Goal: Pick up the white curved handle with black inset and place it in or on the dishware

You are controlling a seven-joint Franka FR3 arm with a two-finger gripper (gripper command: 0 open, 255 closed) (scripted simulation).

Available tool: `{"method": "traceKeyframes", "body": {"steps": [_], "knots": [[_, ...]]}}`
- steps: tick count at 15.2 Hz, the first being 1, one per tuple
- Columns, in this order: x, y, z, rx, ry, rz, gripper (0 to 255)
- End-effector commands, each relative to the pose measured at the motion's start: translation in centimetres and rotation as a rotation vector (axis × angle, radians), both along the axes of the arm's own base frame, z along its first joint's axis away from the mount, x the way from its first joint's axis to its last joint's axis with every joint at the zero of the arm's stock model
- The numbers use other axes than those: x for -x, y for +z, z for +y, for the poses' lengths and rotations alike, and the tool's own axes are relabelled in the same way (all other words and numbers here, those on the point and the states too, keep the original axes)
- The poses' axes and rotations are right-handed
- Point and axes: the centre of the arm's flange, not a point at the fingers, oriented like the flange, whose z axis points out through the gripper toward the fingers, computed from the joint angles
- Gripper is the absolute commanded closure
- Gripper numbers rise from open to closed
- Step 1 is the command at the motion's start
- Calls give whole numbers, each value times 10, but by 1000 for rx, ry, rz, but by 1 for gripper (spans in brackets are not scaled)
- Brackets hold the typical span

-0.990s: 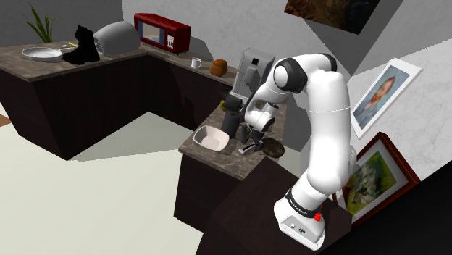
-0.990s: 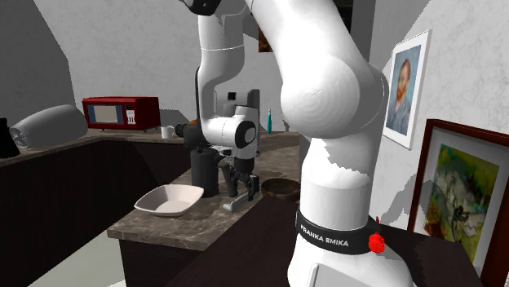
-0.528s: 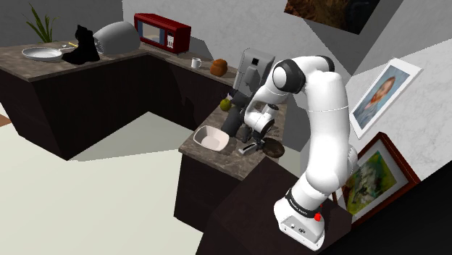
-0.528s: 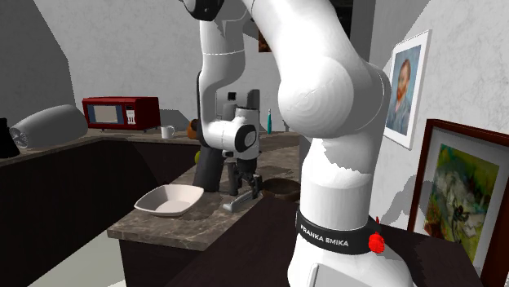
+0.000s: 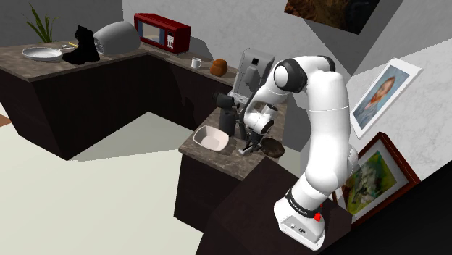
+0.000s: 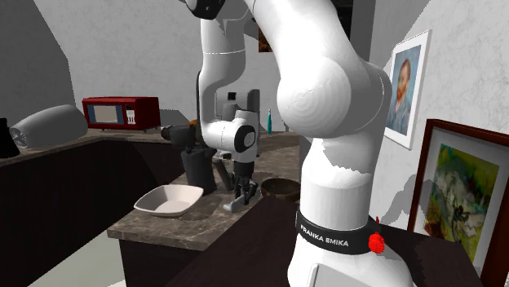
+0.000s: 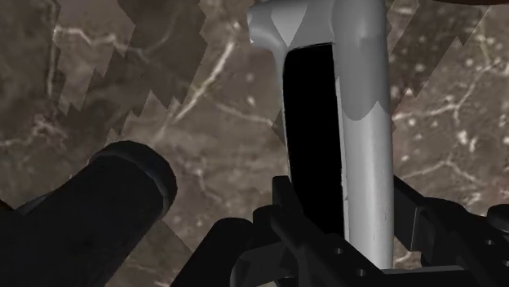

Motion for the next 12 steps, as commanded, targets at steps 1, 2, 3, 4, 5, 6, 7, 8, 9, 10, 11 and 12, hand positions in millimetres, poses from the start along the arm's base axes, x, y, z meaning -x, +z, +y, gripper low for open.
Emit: {"method": "traceKeyframes", "body": {"steps": [1, 2, 3, 4, 5, 6, 7, 8, 9, 10, 11, 12], "knots": [[0, 0, 0, -1, 0, 0, 255], [0, 0, 0, -1, 0, 0, 255], [0, 0, 0, -1, 0, 0, 255], [0, 0, 0, -1, 0, 0, 255], [-3, -1, -1, -2, 0, 1, 255], [-3, 5, -1, -2, 0, 1, 255], [-3, 10, -1, -2, 0, 1, 255], [-3, 15, -1, -2, 0, 1, 255], [-3, 20, -1, -2, 0, 1, 255], [-3, 26, -1, -2, 0, 1, 255], [-3, 31, -1, -2, 0, 1, 255], [-3, 36, -1, -2, 0, 1, 255]]}}
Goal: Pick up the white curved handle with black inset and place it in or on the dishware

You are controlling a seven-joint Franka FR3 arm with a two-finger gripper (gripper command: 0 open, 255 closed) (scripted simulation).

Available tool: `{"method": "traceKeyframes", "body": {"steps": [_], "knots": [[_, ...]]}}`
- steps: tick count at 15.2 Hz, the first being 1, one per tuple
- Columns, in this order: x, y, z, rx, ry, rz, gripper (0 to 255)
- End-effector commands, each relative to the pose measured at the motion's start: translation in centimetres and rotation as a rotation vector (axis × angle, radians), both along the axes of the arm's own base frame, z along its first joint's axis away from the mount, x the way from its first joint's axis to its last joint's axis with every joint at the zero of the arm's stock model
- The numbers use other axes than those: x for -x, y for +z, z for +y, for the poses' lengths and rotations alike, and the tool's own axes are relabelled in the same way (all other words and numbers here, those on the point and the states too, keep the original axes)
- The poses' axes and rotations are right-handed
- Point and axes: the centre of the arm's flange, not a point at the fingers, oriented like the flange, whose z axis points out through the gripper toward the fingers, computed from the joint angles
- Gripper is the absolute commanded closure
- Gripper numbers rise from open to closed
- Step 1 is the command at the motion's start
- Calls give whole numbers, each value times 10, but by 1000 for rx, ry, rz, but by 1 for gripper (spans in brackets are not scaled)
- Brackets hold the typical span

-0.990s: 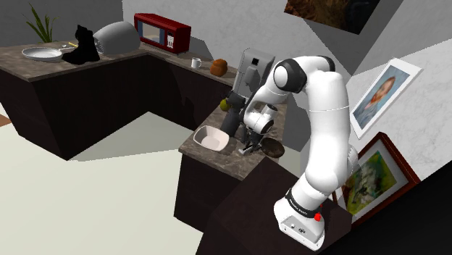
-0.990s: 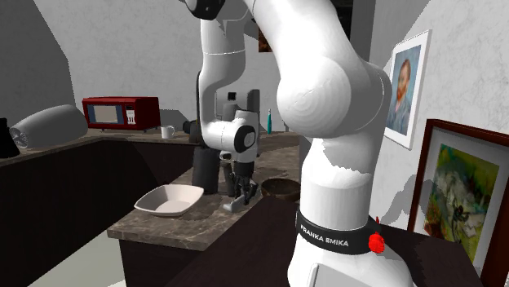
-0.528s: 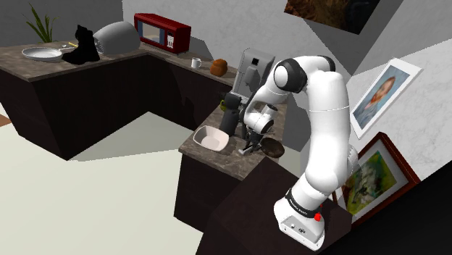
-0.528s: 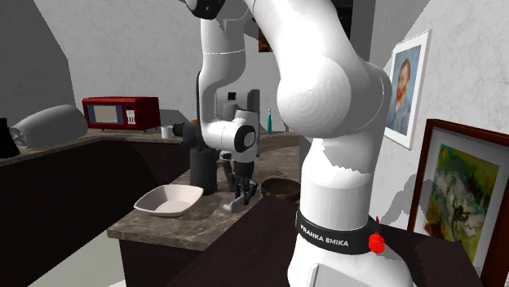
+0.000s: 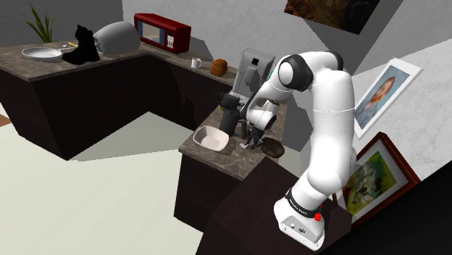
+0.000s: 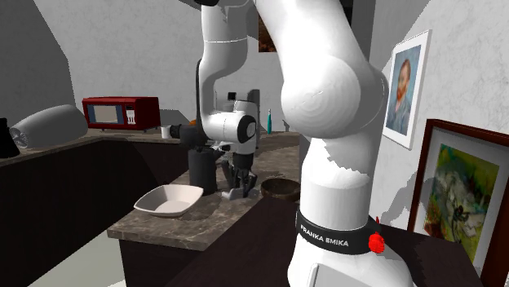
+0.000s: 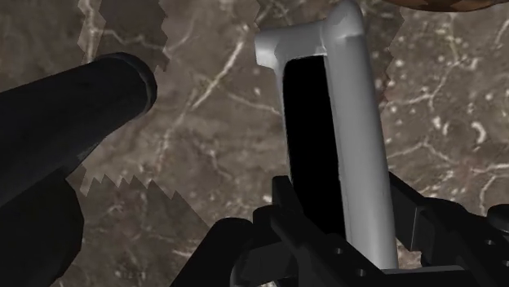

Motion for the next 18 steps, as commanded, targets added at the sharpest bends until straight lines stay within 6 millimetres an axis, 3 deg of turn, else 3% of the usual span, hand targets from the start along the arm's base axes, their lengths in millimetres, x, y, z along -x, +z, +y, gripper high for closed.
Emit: {"method": "traceKeyframes", "body": {"steps": [1, 16, 18], "knots": [[0, 11, -1, 0, 0, 0, 255], [0, 89, -1, 0, 0, 0, 255], [17, 89, -21, 0, 0, 0, 255]]}}
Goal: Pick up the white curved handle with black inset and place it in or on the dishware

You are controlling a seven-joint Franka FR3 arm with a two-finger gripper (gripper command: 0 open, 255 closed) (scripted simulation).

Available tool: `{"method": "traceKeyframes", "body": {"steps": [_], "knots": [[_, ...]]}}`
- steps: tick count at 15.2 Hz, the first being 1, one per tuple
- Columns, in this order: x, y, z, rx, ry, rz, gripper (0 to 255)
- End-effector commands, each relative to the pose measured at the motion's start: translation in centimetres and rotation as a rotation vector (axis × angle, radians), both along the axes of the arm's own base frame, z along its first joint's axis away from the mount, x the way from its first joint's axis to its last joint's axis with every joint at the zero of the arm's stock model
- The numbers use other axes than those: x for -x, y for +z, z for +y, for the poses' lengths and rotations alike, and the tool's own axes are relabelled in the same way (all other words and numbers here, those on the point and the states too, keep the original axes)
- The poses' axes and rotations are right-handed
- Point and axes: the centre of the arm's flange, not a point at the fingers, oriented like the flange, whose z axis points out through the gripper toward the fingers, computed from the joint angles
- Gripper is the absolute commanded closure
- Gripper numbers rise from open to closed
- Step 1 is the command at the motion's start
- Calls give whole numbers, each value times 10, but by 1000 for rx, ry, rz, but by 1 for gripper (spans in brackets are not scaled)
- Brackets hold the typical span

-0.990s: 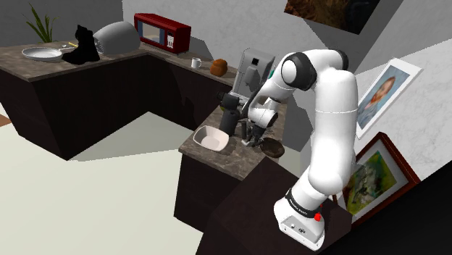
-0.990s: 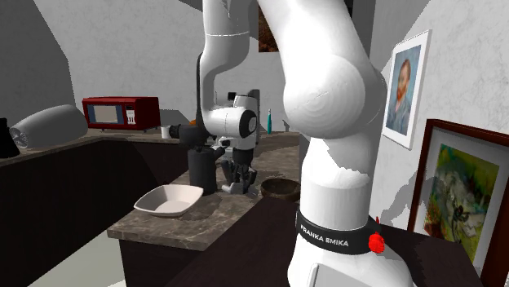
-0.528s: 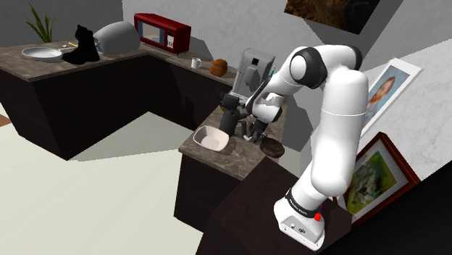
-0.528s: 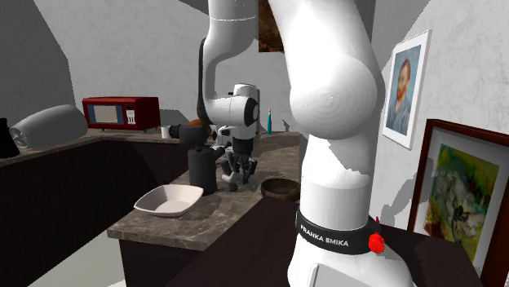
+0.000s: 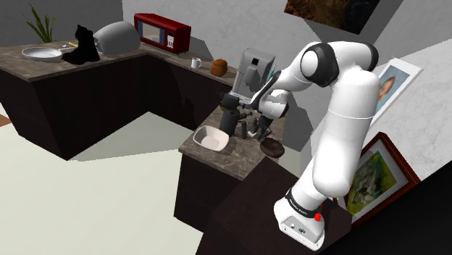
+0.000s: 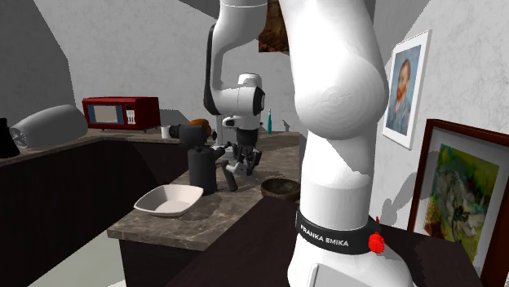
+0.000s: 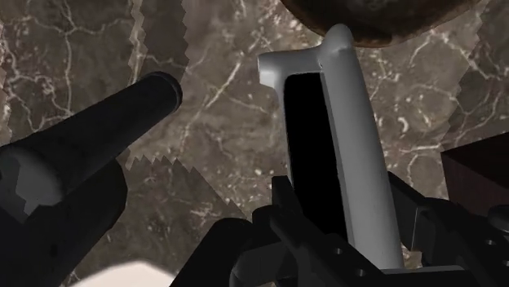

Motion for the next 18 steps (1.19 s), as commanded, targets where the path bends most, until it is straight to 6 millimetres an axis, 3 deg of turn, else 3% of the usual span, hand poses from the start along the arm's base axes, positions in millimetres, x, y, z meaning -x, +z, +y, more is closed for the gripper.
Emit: {"method": "traceKeyframes", "body": {"steps": [1, 11, 18], "knots": [[14, 3, -20, 0, 1, 0, 255], [98, 7, -121, 0, 1, 0, 255], [98, -30, -121, 0, 1, 0, 255]]}}
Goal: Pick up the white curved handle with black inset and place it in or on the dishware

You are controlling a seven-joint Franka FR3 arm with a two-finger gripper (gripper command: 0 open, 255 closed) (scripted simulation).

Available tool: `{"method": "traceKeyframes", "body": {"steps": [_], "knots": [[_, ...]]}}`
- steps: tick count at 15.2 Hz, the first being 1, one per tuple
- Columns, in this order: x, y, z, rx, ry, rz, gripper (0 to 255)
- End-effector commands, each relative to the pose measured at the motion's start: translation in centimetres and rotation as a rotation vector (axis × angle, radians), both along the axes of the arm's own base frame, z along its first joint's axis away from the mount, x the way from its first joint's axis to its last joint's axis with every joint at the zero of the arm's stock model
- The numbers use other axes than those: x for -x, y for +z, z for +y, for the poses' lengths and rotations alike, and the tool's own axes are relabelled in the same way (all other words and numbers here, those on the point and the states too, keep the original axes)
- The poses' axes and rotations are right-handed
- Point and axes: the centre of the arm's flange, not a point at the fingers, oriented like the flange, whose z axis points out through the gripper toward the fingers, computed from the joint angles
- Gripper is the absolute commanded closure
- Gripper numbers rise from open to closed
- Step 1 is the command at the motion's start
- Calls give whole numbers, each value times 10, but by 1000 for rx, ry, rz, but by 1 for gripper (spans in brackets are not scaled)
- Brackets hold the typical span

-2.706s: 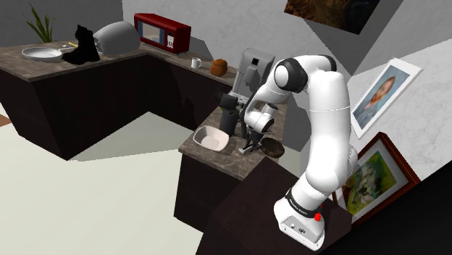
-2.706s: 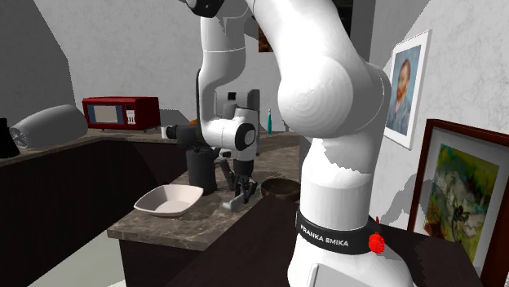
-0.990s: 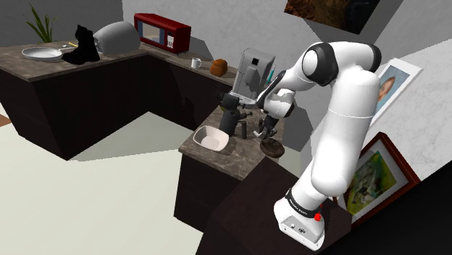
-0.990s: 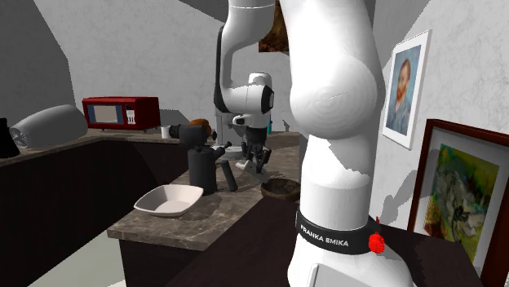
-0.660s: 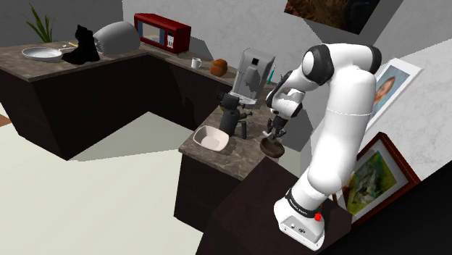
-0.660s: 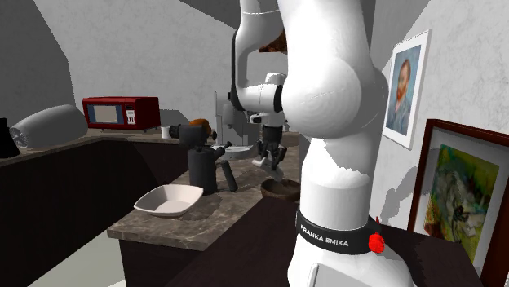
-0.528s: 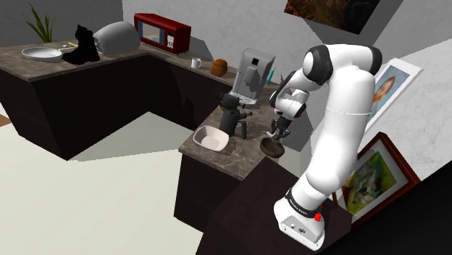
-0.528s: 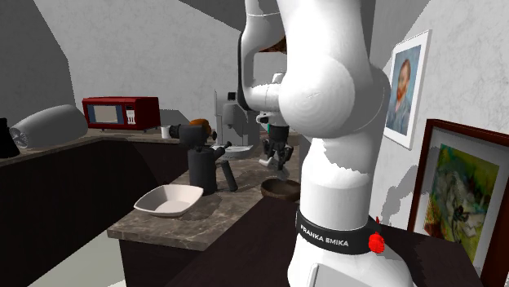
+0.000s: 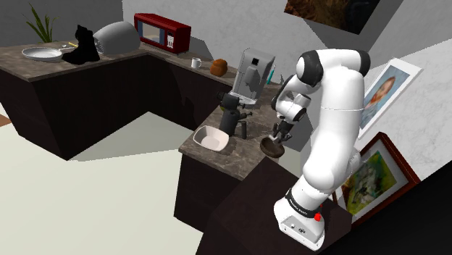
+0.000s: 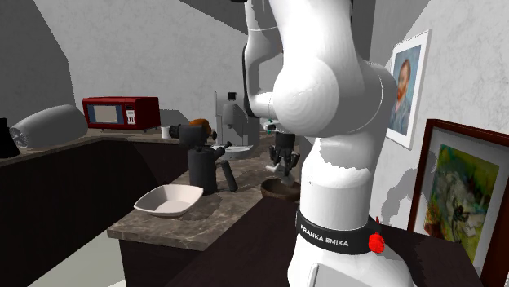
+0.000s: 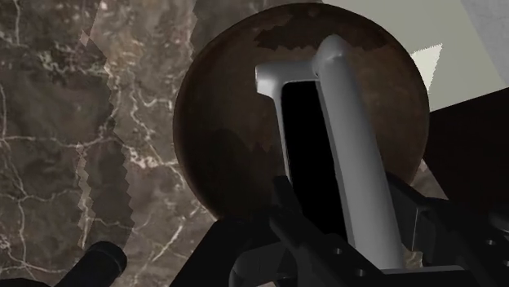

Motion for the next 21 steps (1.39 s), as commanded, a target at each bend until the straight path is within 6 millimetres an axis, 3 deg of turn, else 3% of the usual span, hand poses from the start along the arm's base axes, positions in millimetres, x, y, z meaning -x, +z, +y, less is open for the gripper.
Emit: {"method": "traceKeyframes", "body": {"steps": [1, 7, 15, 16, 21], "knots": [[-1, -10, 0, 0, 0, -1, 255], [-1, -42, 0, 0, 0, -1, 255], [-1, -42, 0, 0, 0, -1, 255], [-1, -42, 0, 0, 0, -1, 0], [-1, -42, 0, 0, 0, -1, 0]]}}
